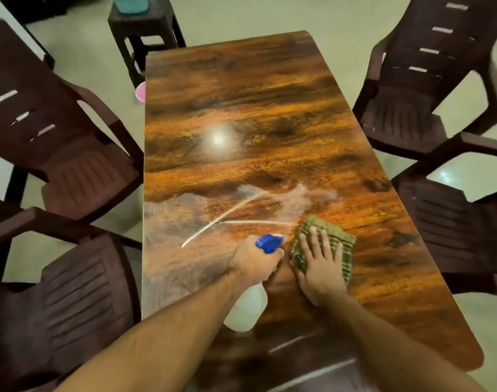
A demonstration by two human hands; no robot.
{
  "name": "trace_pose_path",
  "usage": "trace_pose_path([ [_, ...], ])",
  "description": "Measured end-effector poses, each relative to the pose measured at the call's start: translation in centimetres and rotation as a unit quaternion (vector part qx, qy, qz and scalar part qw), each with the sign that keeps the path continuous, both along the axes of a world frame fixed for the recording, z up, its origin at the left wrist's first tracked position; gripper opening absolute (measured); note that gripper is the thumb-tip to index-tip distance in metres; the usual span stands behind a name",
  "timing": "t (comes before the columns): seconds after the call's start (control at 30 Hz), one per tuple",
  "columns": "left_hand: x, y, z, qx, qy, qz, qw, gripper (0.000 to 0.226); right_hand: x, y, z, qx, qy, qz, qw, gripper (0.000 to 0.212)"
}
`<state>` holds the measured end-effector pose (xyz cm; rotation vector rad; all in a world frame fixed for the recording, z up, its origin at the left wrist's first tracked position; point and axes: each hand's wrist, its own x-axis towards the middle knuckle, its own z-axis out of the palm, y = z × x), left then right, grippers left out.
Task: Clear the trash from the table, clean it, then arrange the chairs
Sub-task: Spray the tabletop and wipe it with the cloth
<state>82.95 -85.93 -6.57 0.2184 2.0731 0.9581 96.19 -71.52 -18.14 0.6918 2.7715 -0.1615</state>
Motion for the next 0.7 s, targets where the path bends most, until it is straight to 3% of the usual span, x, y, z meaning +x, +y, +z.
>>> trace_pose_path([
  [0.07, -1.1, 1.1, -0.4, -0.027, 0.013, -0.026, 0.999, 0.023, -0.9, 3.5, 0.7, -0.04, -0.024, 0.179, 0.983, 0.077],
  [0.13, -2.1, 1.9, -1.0, -0.039, 0.012, -0.022, 0.999, 0.025, -2.0, 7.3, 0.9, -0.028, -0.025, 0.19, 0.981, 0.078],
  [0.2, -3.5, 2.5, -1.9, -0.047, 0.0, 0.018, 0.999, 0.022, -4.5, 10.2, 0.5, -0.001, 0.01, 0.027, 1.0, 0.07],
  [0.3, -5.3, 2.0, -2.7, -0.064, -0.003, 0.065, 0.996, 0.017, -10.3, 11.2, 0.8, -0.017, 0.023, -0.238, 0.971, 0.069],
  [0.37, -6.4, 1.1, -2.7, -0.063, 0.01, 0.086, 0.994, 0.021, -14.2, 9.8, 0.9, -0.014, 0.009, -0.262, 0.965, 0.075],
  [0.47, -7.9, -1.1, -2.4, -0.063, 0.036, 0.142, 0.987, 0.026, -18.4, 4.6, 1.0, 0.004, -0.008, -0.077, 0.997, 0.079],
  [0.53, -8.6, -2.8, -2.2, -0.072, 0.062, 0.176, 0.98, 0.03, -19.5, -1.0, 1.2, -0.027, -0.013, 0.09, 0.995, 0.077],
  [0.6, -9.0, -4.0, -1.7, -0.066, 0.058, 0.196, 0.977, 0.025, -18.0, -6.0, 1.6, -0.096, -0.022, 0.24, 0.966, 0.077],
  [0.7, -9.4, -5.0, -1.7, -0.072, 0.058, 0.185, 0.978, 0.03, -12.4, -8.3, 2.2, -0.138, -0.049, 0.424, 0.894, 0.076],
])
